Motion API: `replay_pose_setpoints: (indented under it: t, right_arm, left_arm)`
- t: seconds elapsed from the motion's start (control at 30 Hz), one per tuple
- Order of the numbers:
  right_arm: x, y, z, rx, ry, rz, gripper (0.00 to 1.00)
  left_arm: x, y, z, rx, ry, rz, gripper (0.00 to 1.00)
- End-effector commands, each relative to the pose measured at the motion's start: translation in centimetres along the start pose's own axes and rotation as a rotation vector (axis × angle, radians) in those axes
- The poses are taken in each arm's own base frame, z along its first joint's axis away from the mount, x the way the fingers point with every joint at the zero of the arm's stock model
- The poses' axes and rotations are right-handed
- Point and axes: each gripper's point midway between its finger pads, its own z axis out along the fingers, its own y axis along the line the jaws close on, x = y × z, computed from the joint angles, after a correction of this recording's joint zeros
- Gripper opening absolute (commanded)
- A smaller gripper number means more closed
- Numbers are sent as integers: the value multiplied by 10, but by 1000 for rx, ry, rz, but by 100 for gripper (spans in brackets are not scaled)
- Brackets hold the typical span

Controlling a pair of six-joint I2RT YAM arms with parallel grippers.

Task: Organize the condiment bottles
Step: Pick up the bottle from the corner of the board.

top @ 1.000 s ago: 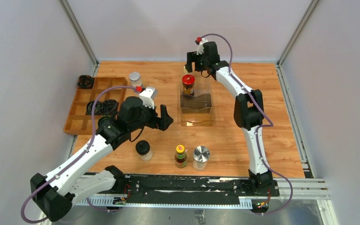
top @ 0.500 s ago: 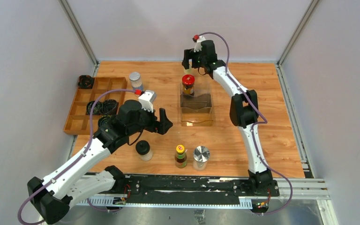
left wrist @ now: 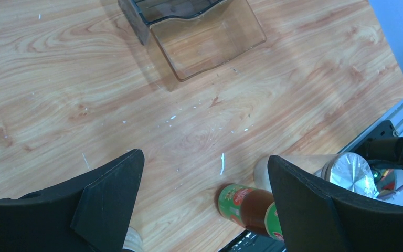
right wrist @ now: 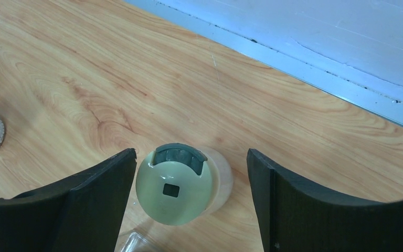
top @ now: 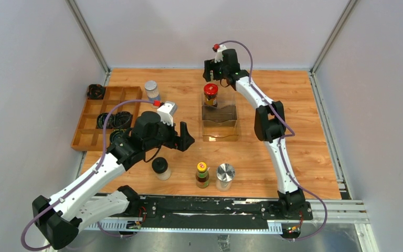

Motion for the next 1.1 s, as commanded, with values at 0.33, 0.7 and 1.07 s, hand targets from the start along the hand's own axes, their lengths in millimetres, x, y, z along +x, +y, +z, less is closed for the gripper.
replay_pose_setpoints:
  t: [0.33, 0.7, 1.07]
  right_arm:
    - [6, -5, 10, 48, 7, -24, 67]
    - [16, -33, 1, 139, 40, -39, 60]
    - [28, -72, -20, 232, 79, 3, 49]
  left_arm:
    - [-1, -10, -1, 46, 8, 20, 94]
    - [2, -11, 3, 56, 20, 17, 94]
    - [2, -12, 7, 63, 23, 17, 94]
